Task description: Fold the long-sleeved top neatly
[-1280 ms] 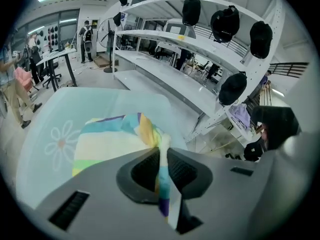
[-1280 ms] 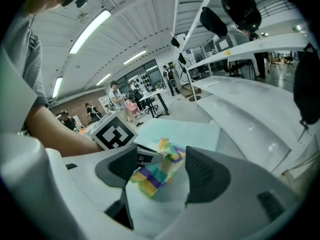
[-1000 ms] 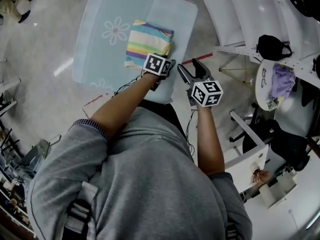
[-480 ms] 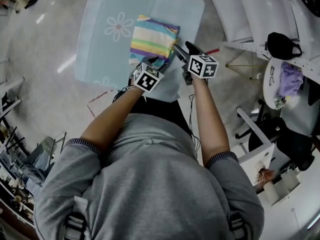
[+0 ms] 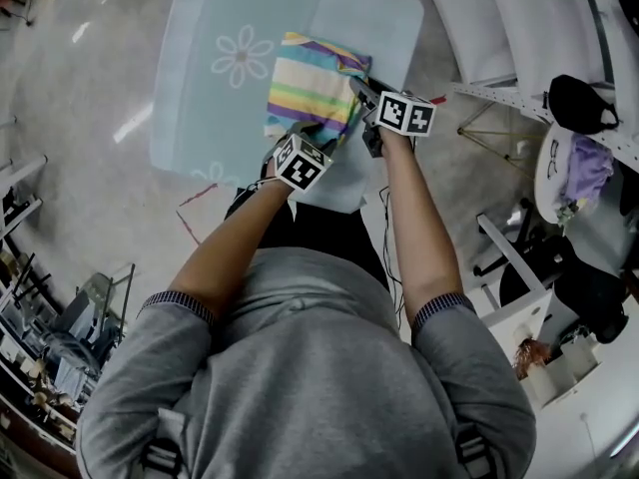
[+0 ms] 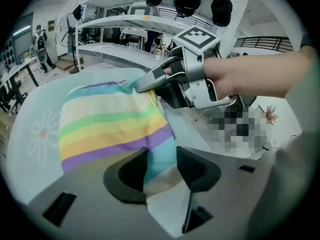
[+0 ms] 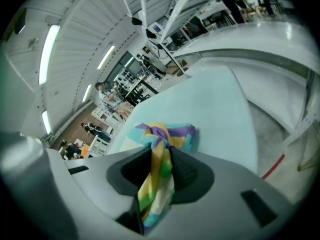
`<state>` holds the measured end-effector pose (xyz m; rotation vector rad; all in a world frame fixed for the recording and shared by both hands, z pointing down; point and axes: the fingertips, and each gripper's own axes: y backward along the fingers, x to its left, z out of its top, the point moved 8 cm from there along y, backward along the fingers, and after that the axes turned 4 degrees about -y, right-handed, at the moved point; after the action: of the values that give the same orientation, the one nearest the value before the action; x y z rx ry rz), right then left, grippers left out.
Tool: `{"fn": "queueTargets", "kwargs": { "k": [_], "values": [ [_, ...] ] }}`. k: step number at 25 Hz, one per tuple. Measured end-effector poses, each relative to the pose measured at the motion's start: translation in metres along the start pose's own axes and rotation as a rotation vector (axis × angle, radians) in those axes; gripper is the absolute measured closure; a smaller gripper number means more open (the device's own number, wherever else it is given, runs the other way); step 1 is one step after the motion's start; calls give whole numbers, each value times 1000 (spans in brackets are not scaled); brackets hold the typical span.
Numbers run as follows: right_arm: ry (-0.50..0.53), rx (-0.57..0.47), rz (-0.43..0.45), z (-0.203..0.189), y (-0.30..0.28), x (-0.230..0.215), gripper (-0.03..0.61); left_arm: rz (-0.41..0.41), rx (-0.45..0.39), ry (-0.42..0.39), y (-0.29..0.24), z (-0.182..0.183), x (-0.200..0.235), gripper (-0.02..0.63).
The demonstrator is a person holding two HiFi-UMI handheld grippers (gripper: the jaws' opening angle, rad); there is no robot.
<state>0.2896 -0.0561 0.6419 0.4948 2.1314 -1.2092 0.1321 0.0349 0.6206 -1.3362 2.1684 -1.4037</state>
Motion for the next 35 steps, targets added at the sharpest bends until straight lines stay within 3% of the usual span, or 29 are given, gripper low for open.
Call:
{"fn": "queueTargets", "kwargs": {
  "k": [5,8,13,16,23,28,35],
  "values": [
    [313,-62,-14,17,17,30,465,-24,-12,24,-1,3,2,405],
    [416,-77,-64,20,18,26,445,-45,-27,52,-1,5,4,403],
    [299,-36,-181,17,17,-12,393,-97,-32,54,2,6,-6,382],
    [227,-25,-199,15,22,-25,343,-144,-35,36,4,3,-20,362],
    [237,-82,-195,16,56,-18,333,-189,-120,34,30,15,-47,337],
    [301,-162,-140,24,97,24,322,-148,-238,19,78,39,-39,337],
    [391,-286,-9,16,165,119,310,-80,-451,-43,188,69,-12,342]
  ]
}}
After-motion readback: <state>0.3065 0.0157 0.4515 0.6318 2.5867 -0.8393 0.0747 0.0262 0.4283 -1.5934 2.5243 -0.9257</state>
